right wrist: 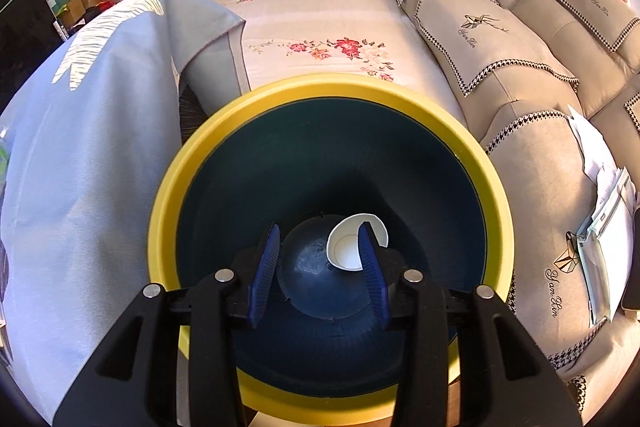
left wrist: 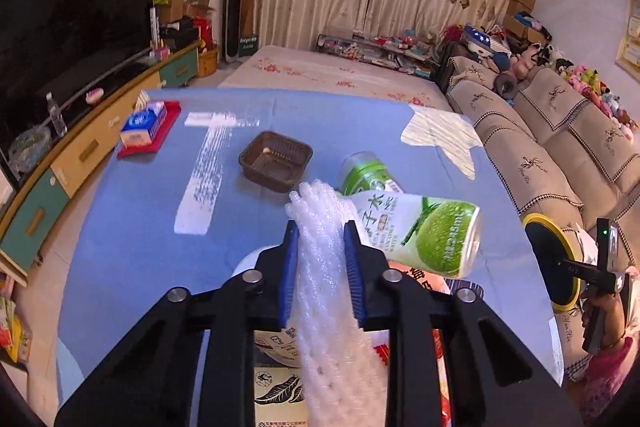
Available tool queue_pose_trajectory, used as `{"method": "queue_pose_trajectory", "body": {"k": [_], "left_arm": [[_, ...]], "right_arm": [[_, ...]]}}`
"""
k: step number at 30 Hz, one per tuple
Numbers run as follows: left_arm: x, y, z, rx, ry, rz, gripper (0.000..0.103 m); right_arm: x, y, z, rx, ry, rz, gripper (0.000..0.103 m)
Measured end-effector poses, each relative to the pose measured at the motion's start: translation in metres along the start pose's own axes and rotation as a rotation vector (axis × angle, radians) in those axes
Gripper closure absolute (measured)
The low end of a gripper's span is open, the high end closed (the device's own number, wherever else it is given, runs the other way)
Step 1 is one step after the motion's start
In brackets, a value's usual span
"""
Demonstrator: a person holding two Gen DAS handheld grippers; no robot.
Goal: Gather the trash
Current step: 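Grasp the white foam fruit net with the left gripper, then carry the foam net over the bin and open the left gripper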
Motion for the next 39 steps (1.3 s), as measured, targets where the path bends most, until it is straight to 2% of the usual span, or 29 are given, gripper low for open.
{"method": "queue_pose_trajectory", "body": {"k": [8, 15, 18, 21, 24, 27, 31, 34, 39], "left_arm": [[-0.053, 0.008, -0.033, 0.014, 0.152, -0.001, 0.085], [-0.107, 0.013, -0.073, 0.034, 0.34, -0.148, 0.085], [-0.123, 0.014, -0.083, 0.035, 0.375, -0.152, 0.085], [-0.136, 0.034, -0.081, 0.068, 0.383, -0.093, 0.085], [-0.143, 0.073, -0.071, 0.122, 0.368, 0.014, 0.085], [-0.139, 0.123, -0.06, 0.186, 0.332, 0.135, 0.085], [-0.124, 0.208, -0.041, 0.299, 0.244, 0.287, 0.085], [-0.11, 0.276, -0.024, 0.379, 0.188, 0.359, 0.085], [-0.081, 0.376, -0.002, 0.476, 0.118, 0.399, 0.085]], "right_arm": [[-0.014, -0.01, 0.001, -0.012, 0.042, -0.032, 0.064], [-0.034, -0.007, -0.001, -0.011, 0.099, -0.032, 0.064], [-0.042, -0.002, 0.0, -0.008, 0.117, -0.029, 0.064], [-0.05, 0.003, 0.001, -0.004, 0.132, -0.02, 0.064], [-0.059, 0.011, 0.002, -0.004, 0.15, -0.004, 0.064], [-0.072, 0.019, 0.006, -0.002, 0.175, 0.01, 0.064], [-0.089, 0.033, 0.016, 0.004, 0.206, 0.024, 0.064], [-0.098, 0.046, 0.023, 0.017, 0.221, 0.033, 0.064], [-0.102, 0.07, 0.035, 0.047, 0.217, 0.031, 0.064]]}}
Point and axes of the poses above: each gripper's, at about its wrist camera, not at the fingertips, and x roughly the way its jaws point, y to its right, z to its underside, the point moved 3 cm from there along x, roughly the way its jaws point, and after that the axes turned 13 degrees about -z, right-handed, at the moved point
